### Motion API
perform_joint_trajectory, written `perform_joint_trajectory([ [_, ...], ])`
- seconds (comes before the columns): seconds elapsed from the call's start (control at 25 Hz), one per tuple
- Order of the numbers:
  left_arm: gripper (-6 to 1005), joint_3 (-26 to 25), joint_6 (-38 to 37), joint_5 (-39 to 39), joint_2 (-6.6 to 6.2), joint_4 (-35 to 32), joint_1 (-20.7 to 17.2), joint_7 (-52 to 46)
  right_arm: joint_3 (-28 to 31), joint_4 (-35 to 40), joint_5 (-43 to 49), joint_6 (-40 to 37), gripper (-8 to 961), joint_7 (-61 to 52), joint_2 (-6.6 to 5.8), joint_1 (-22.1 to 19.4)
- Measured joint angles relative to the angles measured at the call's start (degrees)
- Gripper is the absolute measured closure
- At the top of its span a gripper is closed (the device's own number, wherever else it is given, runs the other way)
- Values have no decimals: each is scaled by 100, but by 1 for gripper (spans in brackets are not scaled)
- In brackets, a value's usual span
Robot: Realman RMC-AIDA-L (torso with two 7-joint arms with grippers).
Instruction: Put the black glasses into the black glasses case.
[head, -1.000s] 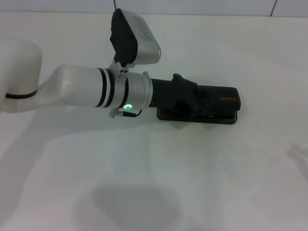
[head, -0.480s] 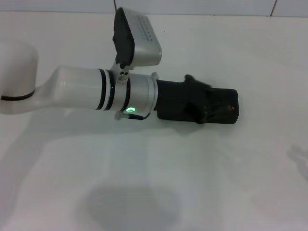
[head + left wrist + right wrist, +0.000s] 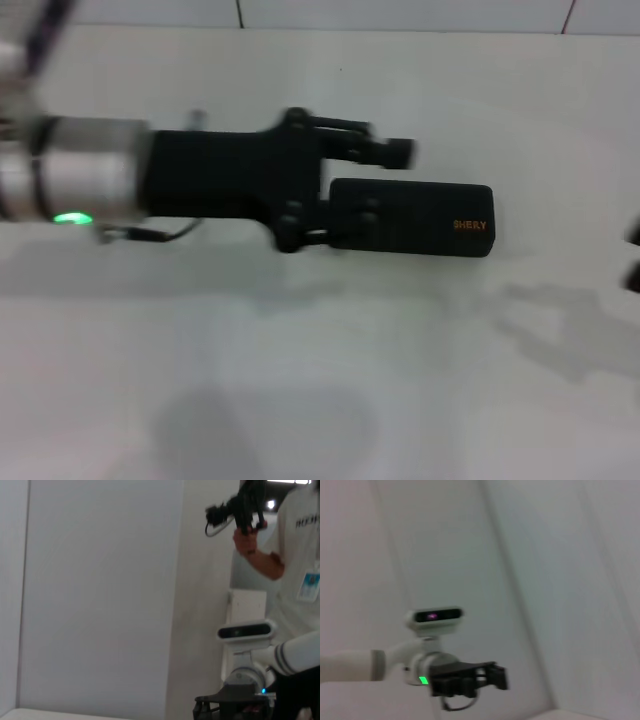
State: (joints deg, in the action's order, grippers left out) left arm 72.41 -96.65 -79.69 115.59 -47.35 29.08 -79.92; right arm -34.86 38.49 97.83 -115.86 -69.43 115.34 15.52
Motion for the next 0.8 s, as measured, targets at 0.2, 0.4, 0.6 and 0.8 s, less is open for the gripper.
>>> perform_joint_trajectory([
  [0.2,514,-487,-620,-149,-250,324,-194,7,-749,-153,-40,68,559,34,33,913],
  [0.4,451,-545,-986,-292,-302,442,-369,786,-1107,-321,-96,110,369,401,79,1507],
  [0.6,408,-770,-1041,-317,-295,505,-490,793,-1170,-710,-146,280,193,464,81,1862],
  [0.8,377,-787,-1097,-454,-337,549,-504,771,-1248,-870,-166,327,112,453,86,2035],
])
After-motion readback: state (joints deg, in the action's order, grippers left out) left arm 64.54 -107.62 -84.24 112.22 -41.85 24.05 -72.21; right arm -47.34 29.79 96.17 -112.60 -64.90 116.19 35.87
